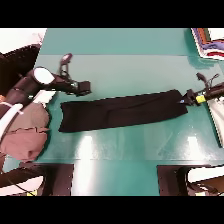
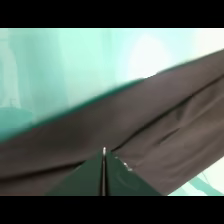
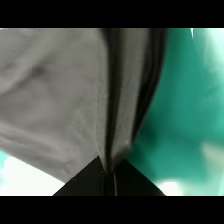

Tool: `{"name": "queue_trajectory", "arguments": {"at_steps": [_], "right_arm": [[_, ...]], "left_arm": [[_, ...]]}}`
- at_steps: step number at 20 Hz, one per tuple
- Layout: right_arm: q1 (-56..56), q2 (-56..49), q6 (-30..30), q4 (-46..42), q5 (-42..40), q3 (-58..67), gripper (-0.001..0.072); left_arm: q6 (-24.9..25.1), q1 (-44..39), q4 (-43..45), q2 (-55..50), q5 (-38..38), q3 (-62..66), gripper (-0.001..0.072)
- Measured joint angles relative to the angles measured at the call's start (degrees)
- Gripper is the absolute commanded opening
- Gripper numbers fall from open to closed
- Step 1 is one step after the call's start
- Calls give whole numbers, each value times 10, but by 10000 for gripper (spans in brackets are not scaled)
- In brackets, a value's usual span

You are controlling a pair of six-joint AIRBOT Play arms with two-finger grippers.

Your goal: Fold the shirts.

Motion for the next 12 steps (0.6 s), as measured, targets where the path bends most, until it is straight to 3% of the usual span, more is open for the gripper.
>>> {"name": "queue_trajectory", "arguments": {"at_steps": [7,12], "right_arm": [[73,106,38,83,36,99,18],[186,136,65,114,32,176,19]], "left_arm": [[-8,-130,-28,-163,28,121,26],[-9,-174,-43,-239,26,180,26]]}}
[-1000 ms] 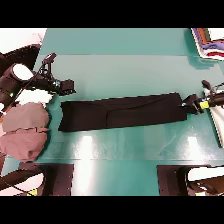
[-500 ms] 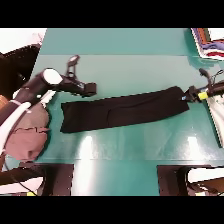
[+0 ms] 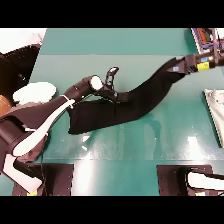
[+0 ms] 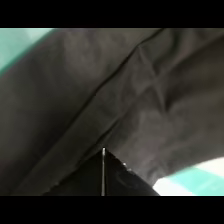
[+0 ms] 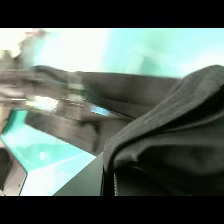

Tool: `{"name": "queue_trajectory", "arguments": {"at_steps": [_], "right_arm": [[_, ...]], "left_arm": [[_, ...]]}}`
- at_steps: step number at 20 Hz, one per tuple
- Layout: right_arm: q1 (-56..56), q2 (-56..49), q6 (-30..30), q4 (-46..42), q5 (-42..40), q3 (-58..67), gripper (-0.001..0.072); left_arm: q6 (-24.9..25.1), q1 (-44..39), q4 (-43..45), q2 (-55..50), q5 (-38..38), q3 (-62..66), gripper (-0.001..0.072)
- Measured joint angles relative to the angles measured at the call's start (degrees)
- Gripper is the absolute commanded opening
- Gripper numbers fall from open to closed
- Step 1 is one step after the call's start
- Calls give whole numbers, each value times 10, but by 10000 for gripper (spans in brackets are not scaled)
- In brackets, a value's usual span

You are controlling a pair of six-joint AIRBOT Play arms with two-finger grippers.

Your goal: Fold the shirts.

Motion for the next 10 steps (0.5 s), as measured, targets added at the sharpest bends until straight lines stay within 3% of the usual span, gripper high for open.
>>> {"name": "queue_trajectory", "arguments": {"at_steps": [10], "right_arm": [[165,7,17,15,-55,76,19]], "left_arm": [[0,8,1,-24,-32,17,25]]}}
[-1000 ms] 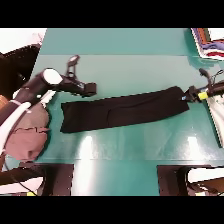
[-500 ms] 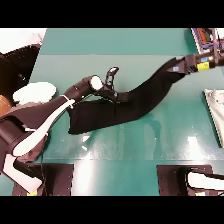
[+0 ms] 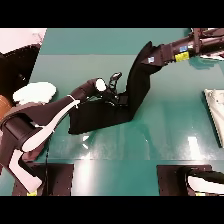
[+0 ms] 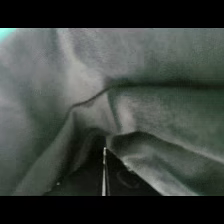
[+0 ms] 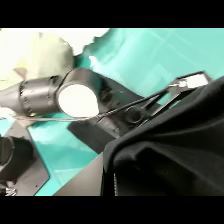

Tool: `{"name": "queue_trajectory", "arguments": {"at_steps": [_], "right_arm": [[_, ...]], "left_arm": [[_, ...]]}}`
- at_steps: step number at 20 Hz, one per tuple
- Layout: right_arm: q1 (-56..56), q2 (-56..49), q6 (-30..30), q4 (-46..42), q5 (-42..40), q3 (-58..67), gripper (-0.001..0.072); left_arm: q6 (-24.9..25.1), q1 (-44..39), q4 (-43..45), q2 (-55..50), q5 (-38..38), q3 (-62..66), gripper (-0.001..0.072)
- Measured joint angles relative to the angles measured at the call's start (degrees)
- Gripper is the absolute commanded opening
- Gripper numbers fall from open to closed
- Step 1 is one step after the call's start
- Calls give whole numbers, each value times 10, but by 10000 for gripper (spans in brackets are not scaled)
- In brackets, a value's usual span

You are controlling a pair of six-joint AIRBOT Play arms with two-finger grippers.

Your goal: Fold the shirts.

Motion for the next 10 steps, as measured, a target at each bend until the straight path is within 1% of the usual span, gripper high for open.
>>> {"name": "queue_trajectory", "arguments": {"at_steps": [3,6,8,9,10], "right_arm": [[40,-7,0,13,-13,3,19],[106,-27,0,21,-42,4,20],[164,-52,-7,24,-75,5,34],[193,-67,-12,25,-95,5,157],[223,-85,-19,25,-118,5,410]], "left_arm": [[0,45,32,49,-25,0,26],[0,119,89,134,-51,1,26],[0,176,128,196,-66,1,26],[0,203,145,224,-70,1,26],[0,230,161,253,-75,1,26]]}}
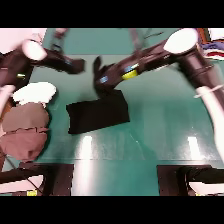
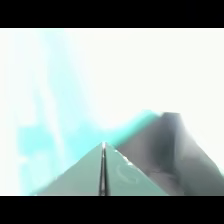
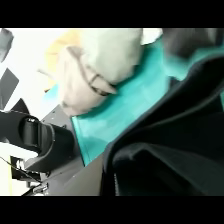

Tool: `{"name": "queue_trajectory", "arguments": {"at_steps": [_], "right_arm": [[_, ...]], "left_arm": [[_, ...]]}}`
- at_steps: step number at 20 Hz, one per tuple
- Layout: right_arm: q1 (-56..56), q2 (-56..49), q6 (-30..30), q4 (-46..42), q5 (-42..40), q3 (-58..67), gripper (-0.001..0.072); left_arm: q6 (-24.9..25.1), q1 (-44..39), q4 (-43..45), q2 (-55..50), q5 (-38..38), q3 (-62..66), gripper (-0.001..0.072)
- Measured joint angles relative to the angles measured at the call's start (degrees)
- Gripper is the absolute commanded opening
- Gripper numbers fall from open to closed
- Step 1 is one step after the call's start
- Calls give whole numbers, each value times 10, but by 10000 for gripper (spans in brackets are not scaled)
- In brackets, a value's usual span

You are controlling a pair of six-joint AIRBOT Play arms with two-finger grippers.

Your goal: Fold the shirts.

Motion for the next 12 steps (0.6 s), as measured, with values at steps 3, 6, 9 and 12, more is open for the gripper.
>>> {"name": "queue_trajectory", "arguments": {"at_steps": [3,6,9,12], "right_arm": [[64,-49,-28,0,-49,0,457],[77,-75,-40,-21,-42,0,366],[40,-72,-32,-65,0,-21,366],[-37,-36,-11,-113,22,-97,374]], "left_arm": [[0,67,27,65,-12,0,27],[3,111,39,101,-34,0,27],[16,130,44,115,-63,0,27],[27,138,45,121,-85,0,26]]}}
